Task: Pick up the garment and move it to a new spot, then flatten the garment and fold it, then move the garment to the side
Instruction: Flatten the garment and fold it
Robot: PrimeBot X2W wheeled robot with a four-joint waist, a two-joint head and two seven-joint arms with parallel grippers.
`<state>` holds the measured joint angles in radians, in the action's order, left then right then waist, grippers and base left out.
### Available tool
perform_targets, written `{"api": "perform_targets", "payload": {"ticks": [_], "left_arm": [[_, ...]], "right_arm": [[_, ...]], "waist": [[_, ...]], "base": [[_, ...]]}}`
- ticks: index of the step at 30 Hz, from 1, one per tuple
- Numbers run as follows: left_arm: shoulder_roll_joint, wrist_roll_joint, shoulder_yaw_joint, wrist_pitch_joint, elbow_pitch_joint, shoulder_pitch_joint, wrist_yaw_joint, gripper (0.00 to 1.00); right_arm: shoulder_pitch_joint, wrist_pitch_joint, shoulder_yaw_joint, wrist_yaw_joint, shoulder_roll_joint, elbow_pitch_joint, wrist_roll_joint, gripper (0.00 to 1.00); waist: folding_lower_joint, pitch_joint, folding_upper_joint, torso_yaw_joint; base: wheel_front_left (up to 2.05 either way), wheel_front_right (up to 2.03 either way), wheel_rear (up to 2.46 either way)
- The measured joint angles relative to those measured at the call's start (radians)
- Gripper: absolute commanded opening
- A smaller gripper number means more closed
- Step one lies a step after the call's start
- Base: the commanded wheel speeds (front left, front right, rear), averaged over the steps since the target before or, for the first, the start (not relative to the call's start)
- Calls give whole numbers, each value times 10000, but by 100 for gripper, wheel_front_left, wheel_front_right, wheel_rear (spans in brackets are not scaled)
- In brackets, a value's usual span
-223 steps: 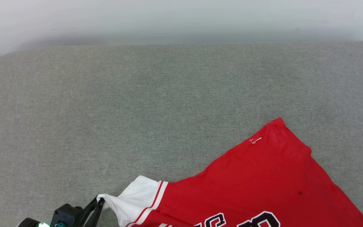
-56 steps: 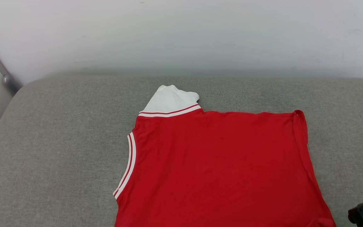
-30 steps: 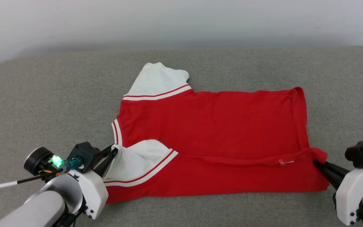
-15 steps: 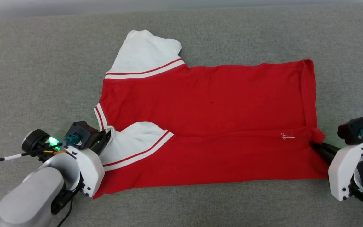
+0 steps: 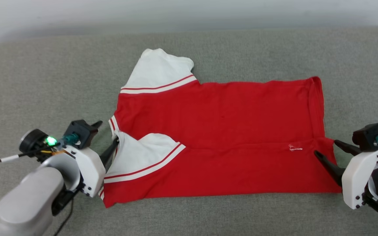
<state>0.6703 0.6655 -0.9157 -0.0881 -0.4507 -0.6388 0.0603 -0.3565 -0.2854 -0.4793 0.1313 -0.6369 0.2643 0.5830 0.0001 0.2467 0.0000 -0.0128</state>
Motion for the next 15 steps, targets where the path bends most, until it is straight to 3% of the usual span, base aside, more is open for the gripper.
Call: {"api": "perform_targets", "payload": {"ticks": [6, 11, 15], "left_arm": [[717, 104, 140, 1095, 1114, -493, -71, 100], [1312, 629, -36, 3206, 1944, -904, 121, 100], [1446, 1620, -163, 5252, 2464, -1220, 284, 100]], "right_arm": [[397, 169, 387, 0, -13, -267, -56, 100], [587, 105, 500, 0, 92, -374, -171, 100], [715, 50, 520, 0, 134, -405, -219, 100]], "waist": [[-1, -618, 0, 153], [-1, -932, 0, 251], [-1, -993, 0, 292]], "base": [[0, 0, 0], [0, 0, 0], [0, 0, 0]]}}
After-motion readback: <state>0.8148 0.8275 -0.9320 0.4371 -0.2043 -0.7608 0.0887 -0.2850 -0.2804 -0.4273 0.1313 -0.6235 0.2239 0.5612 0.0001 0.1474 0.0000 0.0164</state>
